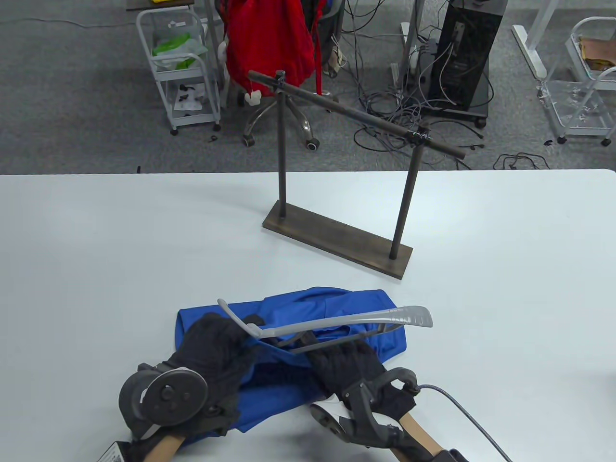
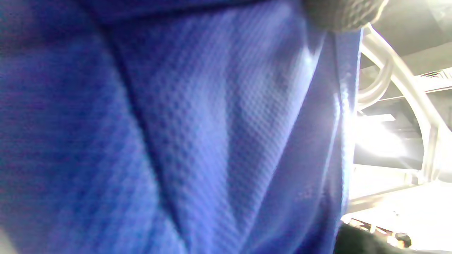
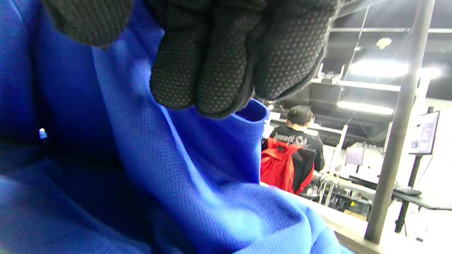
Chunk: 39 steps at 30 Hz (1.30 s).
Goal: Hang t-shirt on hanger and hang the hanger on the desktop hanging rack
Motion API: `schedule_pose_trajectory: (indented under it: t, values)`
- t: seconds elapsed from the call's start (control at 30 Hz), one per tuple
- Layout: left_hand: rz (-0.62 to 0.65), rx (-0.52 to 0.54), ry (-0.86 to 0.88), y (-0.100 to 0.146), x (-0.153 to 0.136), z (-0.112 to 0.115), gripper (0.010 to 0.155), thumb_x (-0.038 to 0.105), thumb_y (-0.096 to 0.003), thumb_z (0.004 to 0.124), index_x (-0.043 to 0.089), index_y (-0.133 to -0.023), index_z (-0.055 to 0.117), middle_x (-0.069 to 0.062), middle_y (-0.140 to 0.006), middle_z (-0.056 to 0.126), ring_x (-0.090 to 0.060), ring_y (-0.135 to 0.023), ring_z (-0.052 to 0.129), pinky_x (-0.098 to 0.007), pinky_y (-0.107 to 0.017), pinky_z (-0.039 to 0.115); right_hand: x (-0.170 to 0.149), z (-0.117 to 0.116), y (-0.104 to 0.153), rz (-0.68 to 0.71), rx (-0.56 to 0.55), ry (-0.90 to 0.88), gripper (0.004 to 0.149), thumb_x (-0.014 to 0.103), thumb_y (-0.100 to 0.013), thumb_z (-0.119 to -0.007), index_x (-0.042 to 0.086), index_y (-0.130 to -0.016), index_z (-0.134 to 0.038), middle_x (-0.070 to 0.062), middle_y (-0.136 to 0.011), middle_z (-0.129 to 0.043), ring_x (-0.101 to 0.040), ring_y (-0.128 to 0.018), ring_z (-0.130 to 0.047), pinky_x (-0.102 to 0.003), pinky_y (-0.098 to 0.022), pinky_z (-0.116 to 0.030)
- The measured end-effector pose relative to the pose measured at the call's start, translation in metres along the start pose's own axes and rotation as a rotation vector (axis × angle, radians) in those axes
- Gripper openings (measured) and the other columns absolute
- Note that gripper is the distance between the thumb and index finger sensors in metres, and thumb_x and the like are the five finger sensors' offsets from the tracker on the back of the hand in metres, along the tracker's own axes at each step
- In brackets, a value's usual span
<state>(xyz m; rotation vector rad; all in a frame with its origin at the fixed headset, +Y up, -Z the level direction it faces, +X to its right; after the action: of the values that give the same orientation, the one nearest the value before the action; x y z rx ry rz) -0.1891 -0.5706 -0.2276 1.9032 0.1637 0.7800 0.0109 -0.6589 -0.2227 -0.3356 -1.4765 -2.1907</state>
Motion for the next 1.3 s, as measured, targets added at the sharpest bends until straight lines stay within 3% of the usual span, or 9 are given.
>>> schedule_pose_trajectory:
  t: [0.3, 0.4, 0.6, 0.8, 0.97, 1.17, 1.3]
  values:
    - [-0.013, 0.021, 0.011, -0.001, -0.005, -0.004, 0.053, 0.060, -0.0442, 0.067, 0.050, -0.096, 0.070, 0.021, -0.080, 0.088, -0.008, -0.074, 0.090, -0.047, -0.079, 0.070, 0.010, 0.002, 0.005, 0.126, -0.030, -0.111, 0.063, 0.047, -0.045, -0.073, 0.046, -0.103, -0.048, 0.007, -0.083, -0.091, -0.018, -0.069, -0.098, -0.046, -0.064, -0.083]
    - [-0.002, 0.012, 0.066, 0.001, -0.004, -0.006, 0.053, 0.061, -0.0445, 0.067, 0.051, -0.097, 0.069, 0.022, -0.081, 0.087, -0.008, -0.075, 0.090, -0.047, -0.080, 0.069, 0.014, -0.007, 0.003, 0.135, 0.085, -0.094, 0.066, 0.050, -0.044, -0.072, 0.044, -0.105, -0.045, 0.006, -0.083, -0.091, -0.019, -0.067, -0.098, -0.046, -0.063, -0.083]
    - [0.002, 0.064, 0.089, 0.001, -0.008, -0.019, 0.053, 0.060, -0.0446, 0.066, 0.051, -0.097, 0.069, 0.022, -0.081, 0.087, -0.008, -0.074, 0.090, -0.046, -0.080, 0.070, -0.021, -0.022, -0.007, -0.079, 0.204, 0.129, 0.069, 0.053, -0.046, -0.068, 0.039, -0.108, -0.041, 0.006, -0.084, -0.090, -0.019, -0.067, -0.098, -0.046, -0.062, -0.083]
    - [-0.063, 0.051, 0.074, -0.007, -0.037, -0.016, 0.052, 0.059, -0.0439, 0.067, 0.050, -0.095, 0.072, 0.021, -0.080, 0.088, -0.009, -0.073, 0.090, -0.047, -0.079, 0.070, -0.087, -0.015, -0.004, -0.307, 0.158, 0.075, 0.054, 0.052, -0.047, -0.069, 0.045, -0.099, -0.058, 0.003, -0.085, -0.089, -0.022, -0.068, -0.096, -0.050, -0.063, -0.080]
    - [-0.088, 0.039, 0.023, -0.011, -0.048, -0.011, 0.051, 0.057, -0.0429, 0.068, 0.051, -0.093, 0.072, 0.021, -0.082, 0.088, -0.009, -0.076, 0.090, -0.048, -0.080, 0.068, -0.114, -0.015, 0.001, -0.357, 0.150, 0.087, 0.046, 0.052, -0.046, -0.070, 0.047, -0.091, -0.066, 0.005, -0.088, -0.087, -0.021, -0.072, -0.095, -0.050, -0.065, -0.080]
    - [-0.158, 0.023, -0.060, -0.017, -0.078, -0.007, 0.050, 0.056, -0.0410, 0.067, 0.054, -0.091, 0.073, 0.023, -0.084, 0.087, -0.008, -0.078, 0.089, -0.049, -0.082, 0.067, -0.146, 0.010, 0.014, -0.405, -0.028, -0.136, 0.040, 0.051, -0.046, -0.070, 0.051, -0.087, -0.068, 0.005, -0.092, -0.084, -0.021, -0.077, -0.093, -0.051, -0.068, -0.078]
    - [-0.187, -0.005, -0.116, -0.020, -0.088, -0.001, 0.050, 0.056, -0.0406, 0.067, 0.055, -0.090, 0.072, 0.024, -0.083, 0.086, -0.008, -0.078, 0.089, -0.049, -0.083, 0.066, -0.154, 0.023, 0.019, -0.401, -0.090, -0.187, 0.035, 0.050, -0.046, -0.071, 0.051, -0.082, -0.072, 0.005, -0.093, -0.083, -0.021, -0.079, -0.092, -0.052, -0.069, -0.077]
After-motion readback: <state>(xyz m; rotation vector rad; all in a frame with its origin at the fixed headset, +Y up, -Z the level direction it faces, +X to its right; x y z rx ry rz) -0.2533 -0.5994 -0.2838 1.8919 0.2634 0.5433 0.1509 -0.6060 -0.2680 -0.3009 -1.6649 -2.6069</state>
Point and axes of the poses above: the tracker on the back of each hand, its own x axis roughly to the thumb side, its own y axis roughly from the fingertips to the wrist, z = x × y, the point moved 5 cm from there along -y, roughly from the wrist to the fingertips
